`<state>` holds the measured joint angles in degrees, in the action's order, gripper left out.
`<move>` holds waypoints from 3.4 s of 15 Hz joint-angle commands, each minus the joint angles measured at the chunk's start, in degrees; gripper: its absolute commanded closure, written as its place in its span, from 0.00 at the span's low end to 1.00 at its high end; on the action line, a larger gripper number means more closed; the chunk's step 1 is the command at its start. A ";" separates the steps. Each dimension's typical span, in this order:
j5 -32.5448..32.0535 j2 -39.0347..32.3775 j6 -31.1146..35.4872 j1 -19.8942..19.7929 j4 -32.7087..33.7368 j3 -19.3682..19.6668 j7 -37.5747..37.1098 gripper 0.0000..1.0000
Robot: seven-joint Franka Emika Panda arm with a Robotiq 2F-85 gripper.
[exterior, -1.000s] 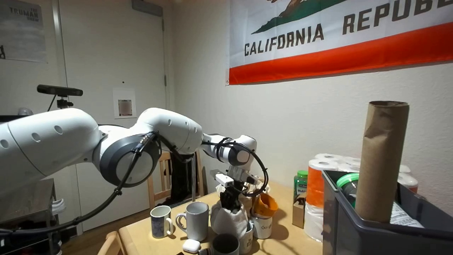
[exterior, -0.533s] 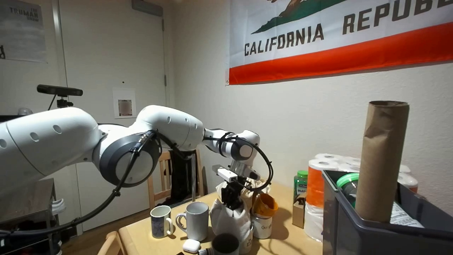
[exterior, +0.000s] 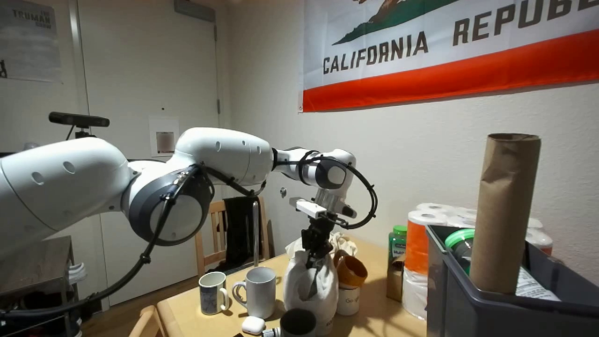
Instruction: Pick up the towel from the table, wipe the black cup and put the towel back on the table
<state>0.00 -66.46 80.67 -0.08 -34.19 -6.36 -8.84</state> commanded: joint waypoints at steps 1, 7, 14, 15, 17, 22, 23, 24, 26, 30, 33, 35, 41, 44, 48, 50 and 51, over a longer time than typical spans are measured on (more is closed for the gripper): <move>0.40 1.49 -1.56 -2.25 2.15 0.68 -2.15 0.98; -0.75 2.26 1.39 -5.38 5.80 4.15 -11.89 0.98; -3.01 -2.40 5.53 -5.83 12.36 12.47 -24.82 0.98; -3.71 -2.81 6.28 -5.82 12.28 13.39 -27.06 0.98; -5.04 -4.28 7.84 -5.88 12.07 15.22 -31.88 0.98; -3.48 -9.71 11.58 -7.58 11.63 14.94 -37.26 0.98; -2.95 -10.81 12.46 -8.00 11.55 14.44 -37.66 0.98; -2.34 -11.99 13.57 -8.43 11.51 13.82 -37.83 0.98; -1.56 -14.15 15.58 -8.91 11.55 13.23 -38.30 0.98; -1.44 -15.74 14.97 -8.92 10.72 12.60 -37.57 0.66; -1.88 -15.31 13.68 -8.22 10.77 12.34 -37.49 0.46; -2.21 -14.42 12.57 -7.36 10.92 12.49 -37.19 0.31; -3.38 -9.70 4.15 -3.71 14.12 13.72 -37.89 0.00; -4.70 -5.44 0.80 -1.84 13.71 14.66 -38.91 0.00; -6.14 -0.21 -2.05 0.19 12.84 15.04 -39.18 0.00; -5.09 1.99 -3.44 0.30 12.68 13.55 -35.39 0.00; -4.50 2.95 -4.14 0.24 12.57 12.82 -33.10 0.00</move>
<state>-5.52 -67.18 79.39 0.11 -20.14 7.87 -46.30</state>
